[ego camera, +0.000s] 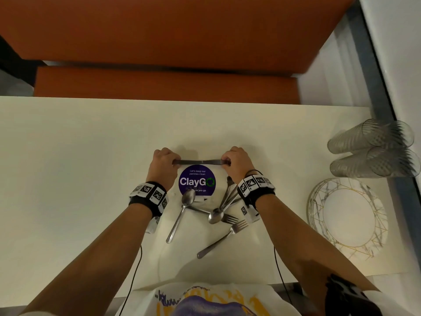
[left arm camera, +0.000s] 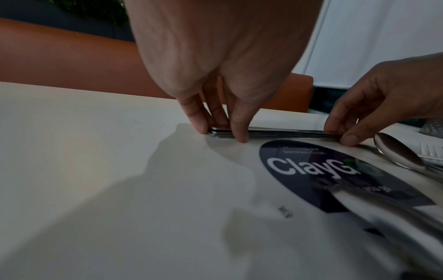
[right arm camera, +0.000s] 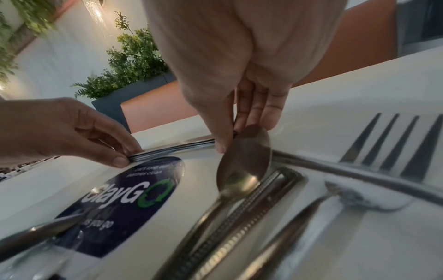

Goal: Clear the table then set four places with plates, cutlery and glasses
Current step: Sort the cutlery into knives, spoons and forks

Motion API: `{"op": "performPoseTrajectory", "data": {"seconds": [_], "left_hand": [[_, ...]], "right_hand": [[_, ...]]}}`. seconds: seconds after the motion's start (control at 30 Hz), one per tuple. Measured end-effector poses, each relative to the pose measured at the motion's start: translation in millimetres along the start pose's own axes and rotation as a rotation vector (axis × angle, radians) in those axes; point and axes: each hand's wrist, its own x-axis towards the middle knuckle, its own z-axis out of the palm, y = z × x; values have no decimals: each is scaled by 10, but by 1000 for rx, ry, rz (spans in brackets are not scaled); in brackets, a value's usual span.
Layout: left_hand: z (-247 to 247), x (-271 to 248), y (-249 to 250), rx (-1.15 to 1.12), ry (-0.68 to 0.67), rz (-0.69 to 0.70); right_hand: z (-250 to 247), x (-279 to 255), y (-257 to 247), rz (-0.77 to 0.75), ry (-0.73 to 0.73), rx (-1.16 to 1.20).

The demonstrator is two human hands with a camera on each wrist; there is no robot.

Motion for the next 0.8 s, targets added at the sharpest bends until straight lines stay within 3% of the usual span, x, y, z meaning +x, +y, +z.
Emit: {"op": "performPoseTrajectory", "data": {"seconds": [0.6,0.8], "left_hand": [[-45,-53,-85,25,9,13],[-88,-285,-83,29,232,85]], "right_hand": [[-10,-60,-66,-17,11,-58],[-86,-218,-69,3,116,31]]}}
